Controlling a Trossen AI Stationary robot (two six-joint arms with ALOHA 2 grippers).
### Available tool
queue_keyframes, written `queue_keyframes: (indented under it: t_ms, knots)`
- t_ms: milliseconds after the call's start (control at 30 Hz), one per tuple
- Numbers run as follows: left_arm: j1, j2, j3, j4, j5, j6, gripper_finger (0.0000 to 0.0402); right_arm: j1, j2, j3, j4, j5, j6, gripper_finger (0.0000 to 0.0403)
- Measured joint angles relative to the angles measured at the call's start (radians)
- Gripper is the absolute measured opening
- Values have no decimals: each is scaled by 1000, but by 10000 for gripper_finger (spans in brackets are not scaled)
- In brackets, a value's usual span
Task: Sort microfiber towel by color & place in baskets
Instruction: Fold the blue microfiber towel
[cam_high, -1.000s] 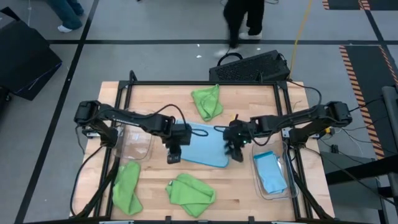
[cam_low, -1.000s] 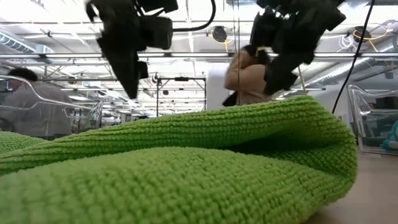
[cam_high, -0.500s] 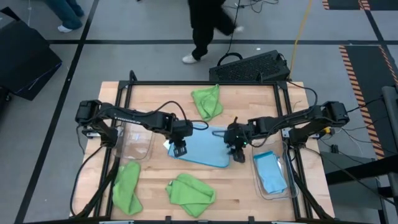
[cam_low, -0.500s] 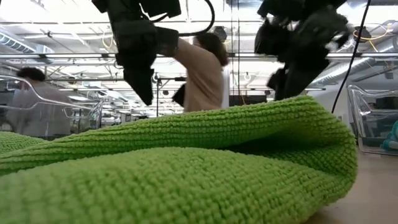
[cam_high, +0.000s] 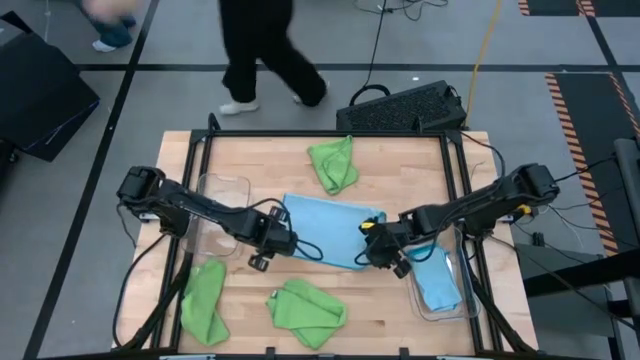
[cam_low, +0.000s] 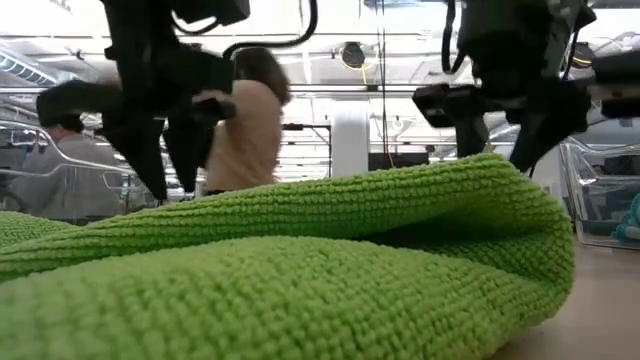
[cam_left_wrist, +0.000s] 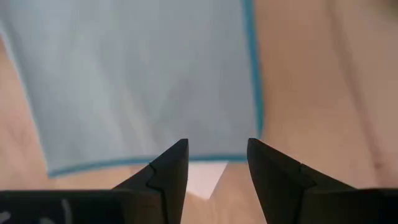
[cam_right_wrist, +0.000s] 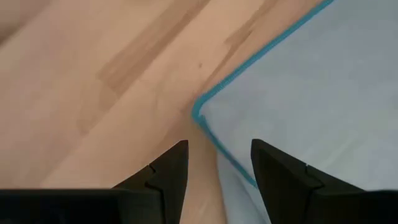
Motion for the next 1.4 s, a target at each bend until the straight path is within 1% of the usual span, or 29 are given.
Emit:
queue_keyframes:
  t_ms: [100, 200, 300, 400, 467, 633, 700, 800, 1033, 1233, 1300, 1400]
  knots:
    - [1, 0, -23, -4, -13, -28, 168, 0, 28, -1, 14, -2, -34, 162]
    - [-6, 0, -25, -16, -25, -30, 168, 0, 58, -1, 38, 1, -36, 139]
    - [-15, 0, -24, -25, -50, -29, 168, 0, 72, -1, 67, 1, -18, 91]
    - [-22, 0, -24, -33, -52, -29, 168, 0, 72, -1, 80, 1, 14, 26]
    - [-29, 0, -28, -27, -53, -22, 168, 0, 73, -1, 76, 2, 47, 9]
    - [-55, 0, -57, -22, -53, 31, 168, -1, 70, -1, 83, 5, 135, 3]
    - [-66, 0, -77, -19, -48, 45, 168, -1, 59, -1, 97, 28, 173, 3]
    - [-84, 0, -114, 22, -14, 53, 168, -10, 33, -1, 117, 30, 230, 2]
    - [-100, 0, -178, 169, -34, -29, 168, -41, -3, 0, 151, 30, 296, 1]
    - [-99, 4, -195, 195, -41, -73, 165, -42, -6, -1, 147, 26, 307, 1]
    - [-99, 3, -200, 199, -29, -71, 149, -42, -6, -1, 149, 26, 317, 1]
    - [-99, 3, -209, 213, -19, -76, 95, -42, -6, -1, 163, 26, 320, 1]
